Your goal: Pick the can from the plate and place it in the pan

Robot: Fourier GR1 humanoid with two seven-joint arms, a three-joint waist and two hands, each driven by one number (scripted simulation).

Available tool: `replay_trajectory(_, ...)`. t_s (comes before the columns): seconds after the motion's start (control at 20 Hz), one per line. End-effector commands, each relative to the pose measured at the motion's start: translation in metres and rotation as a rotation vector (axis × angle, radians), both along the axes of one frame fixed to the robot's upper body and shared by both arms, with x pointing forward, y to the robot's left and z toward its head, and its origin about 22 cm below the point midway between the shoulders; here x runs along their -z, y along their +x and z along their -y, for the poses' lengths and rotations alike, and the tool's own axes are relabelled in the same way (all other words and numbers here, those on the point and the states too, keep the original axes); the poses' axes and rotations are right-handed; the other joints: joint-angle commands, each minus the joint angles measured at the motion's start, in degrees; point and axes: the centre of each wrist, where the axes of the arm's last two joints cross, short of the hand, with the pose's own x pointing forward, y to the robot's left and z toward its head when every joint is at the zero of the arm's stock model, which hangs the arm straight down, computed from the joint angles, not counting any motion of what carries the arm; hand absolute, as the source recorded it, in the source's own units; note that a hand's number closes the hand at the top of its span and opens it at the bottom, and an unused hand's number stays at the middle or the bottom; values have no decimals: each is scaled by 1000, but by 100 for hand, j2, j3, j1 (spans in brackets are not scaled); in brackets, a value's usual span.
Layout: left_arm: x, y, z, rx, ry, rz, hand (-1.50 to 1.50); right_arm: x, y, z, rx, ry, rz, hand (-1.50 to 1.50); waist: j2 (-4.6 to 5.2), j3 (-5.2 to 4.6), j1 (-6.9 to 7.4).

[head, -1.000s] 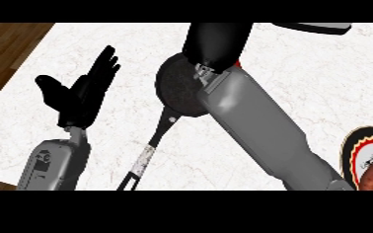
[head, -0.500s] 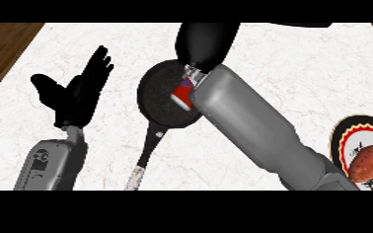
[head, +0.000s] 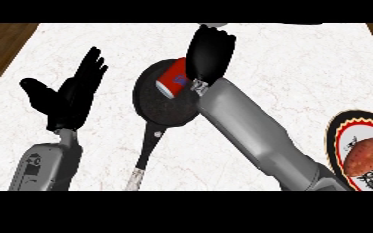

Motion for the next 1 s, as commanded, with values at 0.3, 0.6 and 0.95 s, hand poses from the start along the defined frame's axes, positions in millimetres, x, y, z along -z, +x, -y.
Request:
replay_trajectory(0.3, 3, -3, -5, -6, 0, 2, 0, 60, 12, 37, 318, 341, -107, -150, 11, 12, -64)
replay_trajectory(0.6, 4, -3, -6, 4, -3, 10, 0, 82, 8, 42, 247, 451, -99, -150, 12, 11, -33)
replay_trajectory(0.95, 8, -9, -8, -53, -7, -8, 0, 73, -8, 36, 117, 662, 195, -150, -94, 15, -258)
